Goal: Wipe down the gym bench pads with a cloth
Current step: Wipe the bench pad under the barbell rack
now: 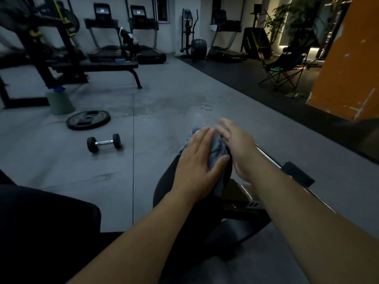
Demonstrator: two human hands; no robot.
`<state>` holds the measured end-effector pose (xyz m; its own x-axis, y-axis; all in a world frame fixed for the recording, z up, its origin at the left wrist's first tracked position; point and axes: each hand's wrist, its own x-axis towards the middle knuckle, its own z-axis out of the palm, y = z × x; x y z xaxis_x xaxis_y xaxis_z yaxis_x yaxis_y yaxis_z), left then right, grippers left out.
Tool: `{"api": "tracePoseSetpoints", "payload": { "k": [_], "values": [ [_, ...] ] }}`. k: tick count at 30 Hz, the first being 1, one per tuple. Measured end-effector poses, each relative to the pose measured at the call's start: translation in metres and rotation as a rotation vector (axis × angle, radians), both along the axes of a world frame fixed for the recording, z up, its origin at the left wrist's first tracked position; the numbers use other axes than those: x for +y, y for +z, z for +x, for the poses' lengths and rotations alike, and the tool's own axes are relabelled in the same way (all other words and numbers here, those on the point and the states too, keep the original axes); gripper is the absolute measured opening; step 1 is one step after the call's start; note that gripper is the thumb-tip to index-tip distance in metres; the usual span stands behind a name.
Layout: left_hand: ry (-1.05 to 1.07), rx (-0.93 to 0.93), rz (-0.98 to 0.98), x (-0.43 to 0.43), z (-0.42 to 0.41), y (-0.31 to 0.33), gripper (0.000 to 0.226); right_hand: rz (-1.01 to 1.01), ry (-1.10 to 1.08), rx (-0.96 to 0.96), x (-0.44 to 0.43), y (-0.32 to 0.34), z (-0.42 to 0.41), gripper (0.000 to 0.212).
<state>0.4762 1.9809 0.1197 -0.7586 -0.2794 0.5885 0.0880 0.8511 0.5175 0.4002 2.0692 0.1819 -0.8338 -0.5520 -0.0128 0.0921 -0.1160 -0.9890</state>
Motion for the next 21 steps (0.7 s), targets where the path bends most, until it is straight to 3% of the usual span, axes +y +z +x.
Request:
{"api": "tracePoseSetpoints", "payload": {
  "k": [5, 8, 12, 16, 21],
  "values": [
    [0.146, 0.062, 0.196, -0.012, 0.025, -0.034, 0.031, 0.353, -0.156, 0.828, 0.006, -0.053, 0.017, 0.05],
    [0.243, -0.008, 0.364, -0.022, 0.034, -0.045, 0.015, 0.534, -0.215, 1.268, 0.003, -0.059, 0.018, 0.057],
    [0.146, -0.002, 0.414, -0.017, -0.01, -0.033, 0.059, 0.702, -0.148, 1.418, -0.004, -0.032, 0.013, 0.049],
    [0.118, -0.008, 0.41, -0.01, 0.004, -0.058, 0.045, 0.994, 0.105, 1.515, -0.022, -0.012, 0.02, 0.054],
    [0.262, -0.054, 0.431, -0.031, 0.022, -0.081, 0.054, 0.792, -0.032, 1.512, -0.023, -0.025, 0.025, 0.051]
  ]
}}
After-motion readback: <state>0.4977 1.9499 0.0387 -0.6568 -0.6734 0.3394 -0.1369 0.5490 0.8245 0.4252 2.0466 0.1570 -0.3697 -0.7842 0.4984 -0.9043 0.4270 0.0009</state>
